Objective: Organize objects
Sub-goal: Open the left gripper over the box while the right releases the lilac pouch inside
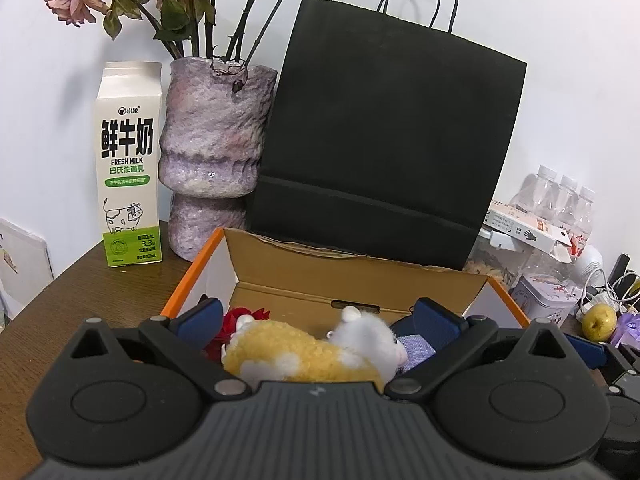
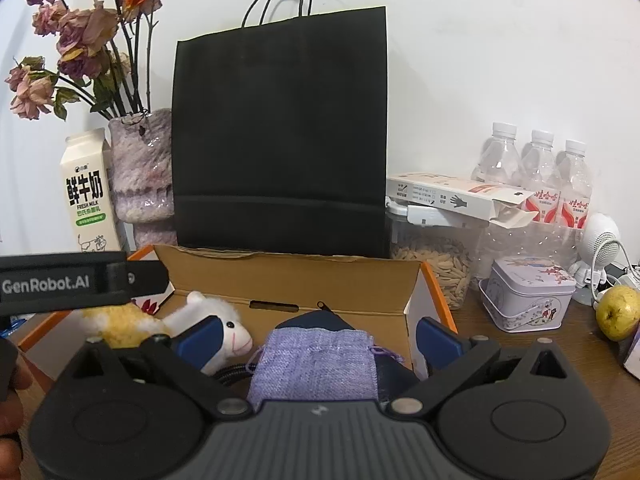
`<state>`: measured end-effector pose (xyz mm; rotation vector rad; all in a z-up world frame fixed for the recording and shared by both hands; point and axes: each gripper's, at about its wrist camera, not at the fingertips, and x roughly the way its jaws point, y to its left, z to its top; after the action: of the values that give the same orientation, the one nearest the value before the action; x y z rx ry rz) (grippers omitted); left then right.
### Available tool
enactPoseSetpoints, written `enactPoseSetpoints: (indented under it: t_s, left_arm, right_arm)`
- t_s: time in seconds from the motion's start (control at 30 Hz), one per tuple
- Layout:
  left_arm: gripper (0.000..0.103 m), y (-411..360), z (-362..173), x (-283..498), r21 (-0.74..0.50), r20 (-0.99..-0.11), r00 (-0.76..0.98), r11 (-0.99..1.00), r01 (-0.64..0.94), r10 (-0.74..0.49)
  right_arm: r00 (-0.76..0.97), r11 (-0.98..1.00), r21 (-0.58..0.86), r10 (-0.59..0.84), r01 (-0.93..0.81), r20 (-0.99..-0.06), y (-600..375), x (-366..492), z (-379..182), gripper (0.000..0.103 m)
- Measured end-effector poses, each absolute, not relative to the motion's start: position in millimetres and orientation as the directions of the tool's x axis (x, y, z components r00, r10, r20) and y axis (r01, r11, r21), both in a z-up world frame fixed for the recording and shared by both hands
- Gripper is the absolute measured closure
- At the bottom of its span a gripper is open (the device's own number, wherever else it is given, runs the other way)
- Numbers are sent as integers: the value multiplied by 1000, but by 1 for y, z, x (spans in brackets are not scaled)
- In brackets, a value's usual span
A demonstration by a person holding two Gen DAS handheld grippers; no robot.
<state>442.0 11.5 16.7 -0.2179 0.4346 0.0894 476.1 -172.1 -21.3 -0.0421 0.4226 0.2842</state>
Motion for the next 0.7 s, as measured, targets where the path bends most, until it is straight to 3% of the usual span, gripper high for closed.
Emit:
enactPoseSetpoints:
  t_s: [0.7]
  left_arm:
    - [0,11,31,395,-186,-396,917,974,-129,46]
  right_arm:
    - [881,953,11,286,-304,-377,-180,436,-7,0]
